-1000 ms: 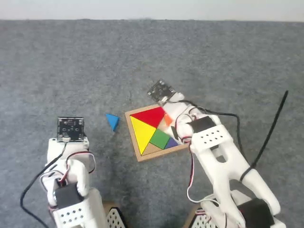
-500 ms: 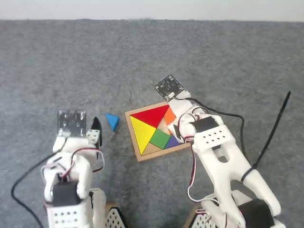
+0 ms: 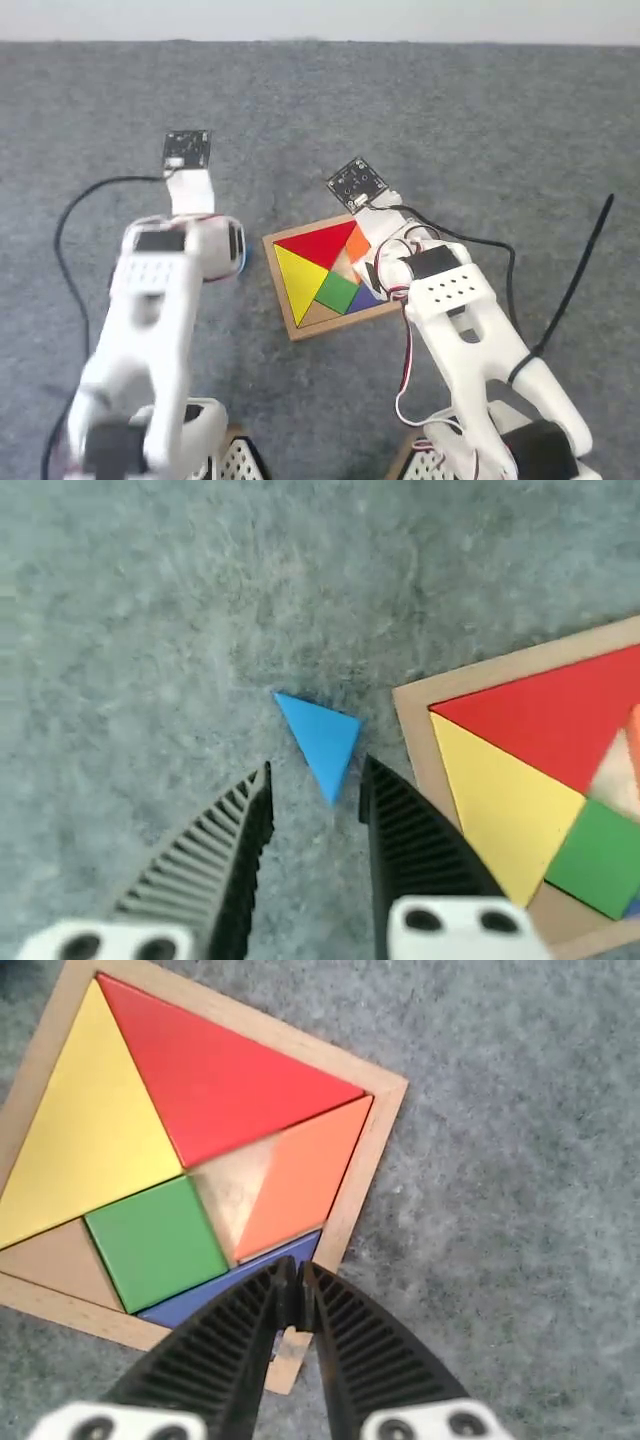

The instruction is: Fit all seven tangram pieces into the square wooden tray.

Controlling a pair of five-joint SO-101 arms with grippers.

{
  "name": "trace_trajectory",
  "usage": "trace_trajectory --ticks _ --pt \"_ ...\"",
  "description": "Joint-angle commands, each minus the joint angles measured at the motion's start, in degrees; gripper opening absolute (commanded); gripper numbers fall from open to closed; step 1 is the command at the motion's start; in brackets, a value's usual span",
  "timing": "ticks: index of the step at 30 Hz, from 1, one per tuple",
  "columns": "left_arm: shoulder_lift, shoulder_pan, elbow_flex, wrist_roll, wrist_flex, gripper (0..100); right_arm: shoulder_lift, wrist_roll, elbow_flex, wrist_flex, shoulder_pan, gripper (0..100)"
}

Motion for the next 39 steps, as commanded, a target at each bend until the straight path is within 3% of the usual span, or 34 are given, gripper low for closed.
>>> trace_trajectory --ticks 1,13,21,29,39 --pt "12.8 0.4 -10.6 3.2 3.3 14 -2.9 -0.1 -0.4 -1.1 0.7 2.4" --pt "36.1 0.4 -31.4 7.8 18.5 25 -2.9 0.0 -0.4 -1.1 0.7 2.4" --pt "41.9 -1.3 -32.0 13.0 18.3 24 -2.8 0.1 -0.4 -1.1 0.7 2.4" --pt "37.4 -6.7 -32.5 18.0 18.6 25 -2.8 0.1 -0.4 -1.1 0.7 2.4" --pt "38.4 -3.8 -32.7 23.7 16.9 25 -2.8 0.1 -0.4 -1.1 0.7 2.4"
